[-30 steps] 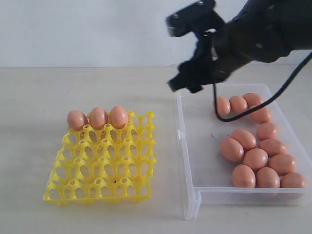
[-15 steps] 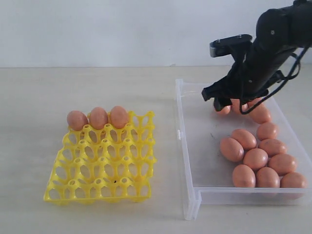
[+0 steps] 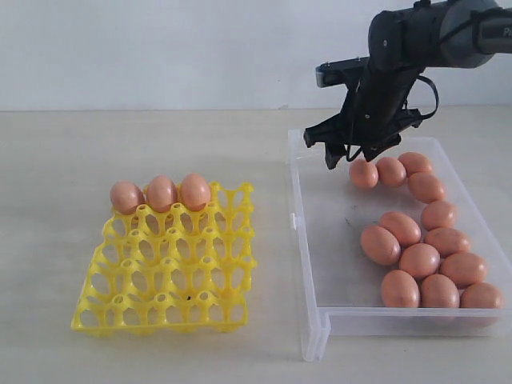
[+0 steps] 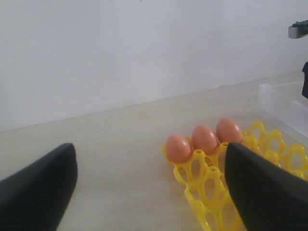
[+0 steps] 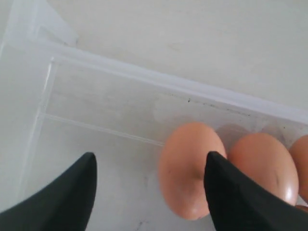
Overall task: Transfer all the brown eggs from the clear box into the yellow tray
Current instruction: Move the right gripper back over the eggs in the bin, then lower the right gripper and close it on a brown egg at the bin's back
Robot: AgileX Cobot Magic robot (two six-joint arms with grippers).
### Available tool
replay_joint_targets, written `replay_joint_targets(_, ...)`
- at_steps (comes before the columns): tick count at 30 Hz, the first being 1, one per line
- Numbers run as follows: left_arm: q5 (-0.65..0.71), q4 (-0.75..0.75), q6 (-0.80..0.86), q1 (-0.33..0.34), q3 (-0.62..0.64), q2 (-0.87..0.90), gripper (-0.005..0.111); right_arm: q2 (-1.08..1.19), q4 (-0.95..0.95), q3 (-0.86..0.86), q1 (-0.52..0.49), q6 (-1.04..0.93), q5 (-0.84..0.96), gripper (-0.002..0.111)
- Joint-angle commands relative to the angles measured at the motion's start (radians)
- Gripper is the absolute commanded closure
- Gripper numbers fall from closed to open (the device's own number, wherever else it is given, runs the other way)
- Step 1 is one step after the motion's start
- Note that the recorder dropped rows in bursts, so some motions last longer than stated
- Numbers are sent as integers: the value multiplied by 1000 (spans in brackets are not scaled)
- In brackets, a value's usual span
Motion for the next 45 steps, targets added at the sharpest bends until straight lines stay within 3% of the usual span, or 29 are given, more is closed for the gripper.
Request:
replay_joint_targets(1,0,-7,-8,-7,4,-4,29,19,-44,-37,-9,35,23,52)
replay_joint_targets(8,0,-7,-8,-7,4,-4,29,22,-169,-39,-9,126,38,52)
replay_joint_targets(34,0,-7,-8,-7,4,-4,29,73,-154,-39,-27,166,1,52)
replay_joint_targets(36,0,-7,-8,-7,4,-4,29,73,-134,-39,-37,166,7,58)
replay_joint_targets(40,0,-7,-8,-7,4,-4,29,91,-106,-39,-53,166,22,94)
replay_joint_targets(41,0,-7,-8,-7,4,-4,29,97,-106,-39,-53,152,19,107)
replay_joint_targets(45,0,-7,-8,-7,4,-4,29,86,-69,-25,-46,93,-137,108)
